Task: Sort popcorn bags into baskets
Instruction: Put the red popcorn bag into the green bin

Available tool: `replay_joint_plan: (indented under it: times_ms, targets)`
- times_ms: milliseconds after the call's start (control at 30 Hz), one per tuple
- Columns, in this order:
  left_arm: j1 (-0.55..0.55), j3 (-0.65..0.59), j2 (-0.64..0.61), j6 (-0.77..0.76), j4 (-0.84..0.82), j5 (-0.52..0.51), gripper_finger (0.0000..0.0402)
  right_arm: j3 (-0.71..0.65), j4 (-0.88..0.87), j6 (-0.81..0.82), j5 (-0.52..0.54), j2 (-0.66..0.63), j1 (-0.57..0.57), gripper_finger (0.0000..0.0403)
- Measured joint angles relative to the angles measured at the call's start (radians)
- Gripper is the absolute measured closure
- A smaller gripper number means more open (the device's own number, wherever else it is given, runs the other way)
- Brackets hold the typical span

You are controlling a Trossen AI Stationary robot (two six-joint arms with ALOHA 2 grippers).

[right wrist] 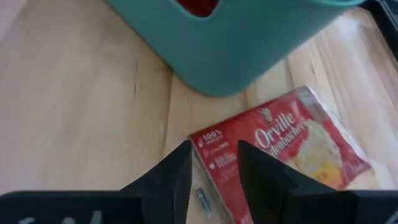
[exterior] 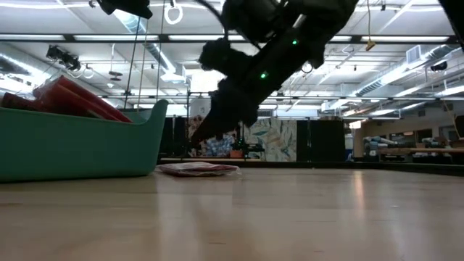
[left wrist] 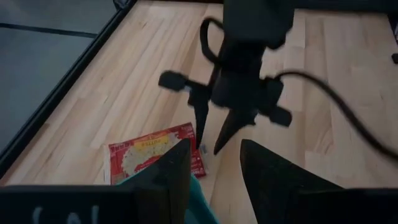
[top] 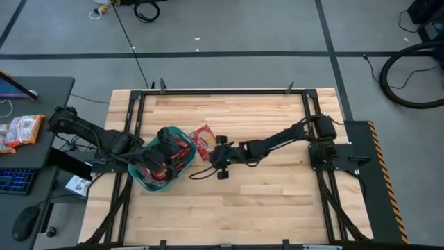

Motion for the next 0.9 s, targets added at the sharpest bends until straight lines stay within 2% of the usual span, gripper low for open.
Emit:
replay_joint_plan:
  times_ms: [133,200,400,567,733,900]
  targets:
    - [0.000,0.000,0.000,0.000,0.001,0.000,0.0257,0.064,-0.009,-0.023,0.002,0.085,0.004,0.0246]
    - [0.000,0.000,0.000,0.000,0.000,0.000,0.0257,0.084,-0.006,-0.028,0.039,0.111,0.011,0.0229]
    - [0.000,0.000,0.000,0.027,0.002,-0.018,0.0257,0.101,0.114,-0.042,0.092,0.184,0.018,0.0178]
    - [-0.001,0.000,0.000,0.011,0.003,-0.023,0.0257,0.103,0.122,-0.053,0.235,0.223,0.021,0.0161]
    - [-0.003,0.000,0.000,0.001,0.003,0.025,0.0257,0.104,0.112,-0.023,0.251,0.235,0.029,0.0186]
    - [-0.003,0.000,0.000,0.002,0.000,0.029,0.0257,0.105,0.073,0.012,0.246,0.235,0.029,0.0262]
